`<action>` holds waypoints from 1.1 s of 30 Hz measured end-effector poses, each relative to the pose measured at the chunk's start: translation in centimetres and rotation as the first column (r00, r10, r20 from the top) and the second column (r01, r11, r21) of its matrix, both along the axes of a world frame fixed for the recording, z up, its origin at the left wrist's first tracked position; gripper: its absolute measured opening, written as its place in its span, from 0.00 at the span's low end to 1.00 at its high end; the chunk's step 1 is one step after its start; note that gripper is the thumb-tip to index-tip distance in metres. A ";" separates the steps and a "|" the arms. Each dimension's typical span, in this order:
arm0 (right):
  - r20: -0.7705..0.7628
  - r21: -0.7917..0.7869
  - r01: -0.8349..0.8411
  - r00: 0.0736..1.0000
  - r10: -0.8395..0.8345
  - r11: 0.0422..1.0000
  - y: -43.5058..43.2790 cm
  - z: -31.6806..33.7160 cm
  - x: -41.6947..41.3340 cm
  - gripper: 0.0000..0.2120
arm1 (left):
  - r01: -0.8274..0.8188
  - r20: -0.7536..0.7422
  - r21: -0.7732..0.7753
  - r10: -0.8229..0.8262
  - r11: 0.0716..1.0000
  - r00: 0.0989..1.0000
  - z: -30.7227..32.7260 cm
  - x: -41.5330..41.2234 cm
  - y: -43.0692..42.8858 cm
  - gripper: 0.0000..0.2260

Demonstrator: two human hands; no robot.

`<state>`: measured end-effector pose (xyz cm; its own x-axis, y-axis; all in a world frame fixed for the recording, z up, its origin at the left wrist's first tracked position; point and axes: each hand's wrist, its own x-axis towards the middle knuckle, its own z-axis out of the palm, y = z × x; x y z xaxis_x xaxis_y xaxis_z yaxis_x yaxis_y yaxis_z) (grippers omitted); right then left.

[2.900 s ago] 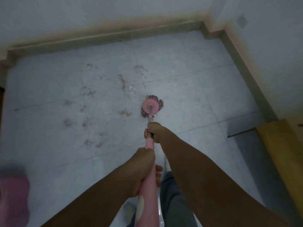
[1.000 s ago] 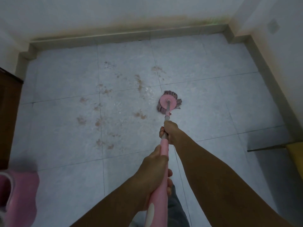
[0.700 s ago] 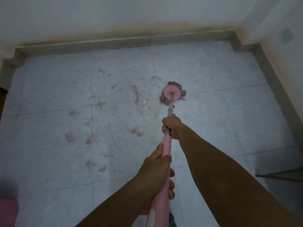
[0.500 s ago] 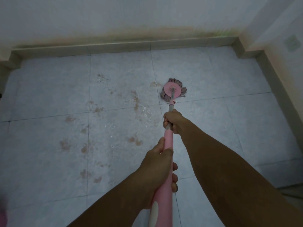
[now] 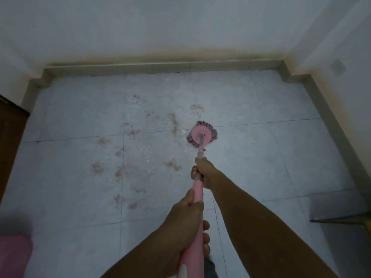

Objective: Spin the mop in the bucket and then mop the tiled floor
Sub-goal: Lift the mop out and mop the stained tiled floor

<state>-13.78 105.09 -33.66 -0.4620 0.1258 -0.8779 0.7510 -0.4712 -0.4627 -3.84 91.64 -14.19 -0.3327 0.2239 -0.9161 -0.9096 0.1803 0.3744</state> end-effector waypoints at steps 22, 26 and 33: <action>0.037 0.038 0.095 0.995 -0.096 0.995 -6.3 -2.0 0.2 0.07 | 0.076 0.017 -0.085 -0.074 0.993 0.997 -0.6 -0.3 -6.5 0.15; 0.026 0.096 0.117 0.992 -0.120 0.989 -0.9 -3.8 -8.3 0.06 | 0.048 0.036 -0.044 -0.046 0.998 0.998 -3.4 -8.2 -2.1 0.20; 0.010 0.140 0.045 0.999 -0.047 0.989 5.6 -6.1 -21.1 0.08 | -0.030 -0.059 0.021 0.031 0.999 0.998 -7.2 -19.4 4.5 0.14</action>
<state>-34.84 110.67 -39.74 -0.4413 0.2683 -0.8563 0.7366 -0.4366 -0.5165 -23.23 96.11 -21.37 -0.3935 0.2307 -0.8899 -0.8905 0.1450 0.4313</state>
